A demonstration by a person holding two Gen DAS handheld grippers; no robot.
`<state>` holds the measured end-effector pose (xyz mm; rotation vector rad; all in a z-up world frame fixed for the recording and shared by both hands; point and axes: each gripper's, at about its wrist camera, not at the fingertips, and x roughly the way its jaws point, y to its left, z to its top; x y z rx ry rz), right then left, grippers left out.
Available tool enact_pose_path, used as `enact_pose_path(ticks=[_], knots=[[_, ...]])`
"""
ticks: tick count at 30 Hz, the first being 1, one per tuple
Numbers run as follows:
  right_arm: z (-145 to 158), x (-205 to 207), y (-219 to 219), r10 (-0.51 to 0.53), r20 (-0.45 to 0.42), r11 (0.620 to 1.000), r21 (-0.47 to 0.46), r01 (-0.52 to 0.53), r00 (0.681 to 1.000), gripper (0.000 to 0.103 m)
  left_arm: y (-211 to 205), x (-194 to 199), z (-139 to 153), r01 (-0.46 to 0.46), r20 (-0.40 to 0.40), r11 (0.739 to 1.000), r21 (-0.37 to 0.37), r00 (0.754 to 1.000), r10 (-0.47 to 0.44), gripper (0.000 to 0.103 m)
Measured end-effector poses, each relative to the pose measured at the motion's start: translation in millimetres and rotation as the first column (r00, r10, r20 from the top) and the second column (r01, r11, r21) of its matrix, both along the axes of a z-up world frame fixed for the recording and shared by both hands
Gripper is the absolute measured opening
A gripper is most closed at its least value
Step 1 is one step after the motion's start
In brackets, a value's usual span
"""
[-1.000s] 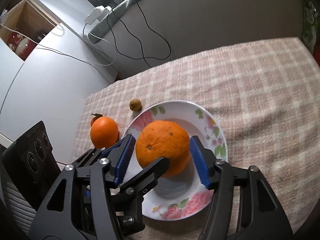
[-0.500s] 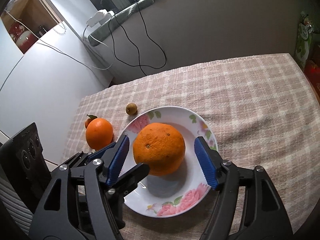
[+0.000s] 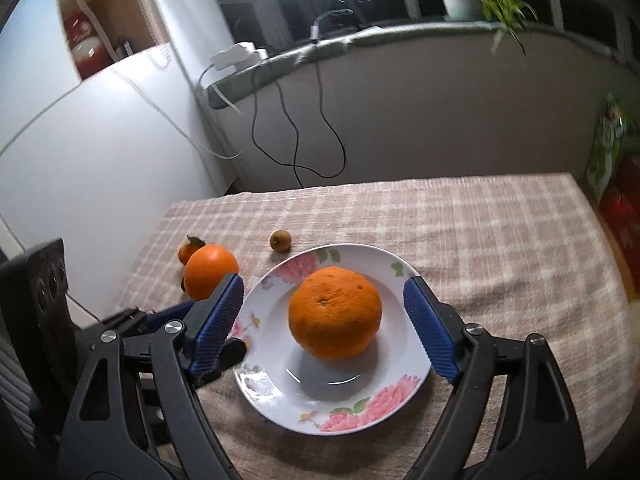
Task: Organize fruits
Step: 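Lower the orange onto the plate and open the right gripper, then move the right gripper back to the oval orange and grasp it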
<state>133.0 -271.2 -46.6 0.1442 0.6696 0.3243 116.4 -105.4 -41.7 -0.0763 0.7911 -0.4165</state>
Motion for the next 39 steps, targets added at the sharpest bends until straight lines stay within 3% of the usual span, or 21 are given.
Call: enact_pose_path(ticks=[4, 15, 25, 39], knots=[[3, -7, 14, 0.034, 0.014, 0.999, -0.029, -0.033, 0.999, 0.091, 20, -7, 1, -0.037, 0.0, 0.999, -0.009, 0.999, 0.037, 0.069], [0, 12, 45, 0.16, -0.085, 0.986, 0.069, -0.155, 0.983, 0.091, 74, -1, -6, -0.141, -0.044, 0.987, -0.076, 0.989, 0.138, 0.069], [-8, 51, 83, 0.238, -0.205, 0.967, 0.137, -0.214, 0.949, 0.091, 93, 22, -16, -0.153, -0.103, 0.98, -0.125, 0.985, 0.14, 0.071], [-23, 100, 134, 0.293, -0.331, 0.951, 0.198, -0.238, 0.897, 0.089, 90, 51, -29, -0.127, -0.148, 0.984, -0.123, 0.983, 0.108, 0.071]])
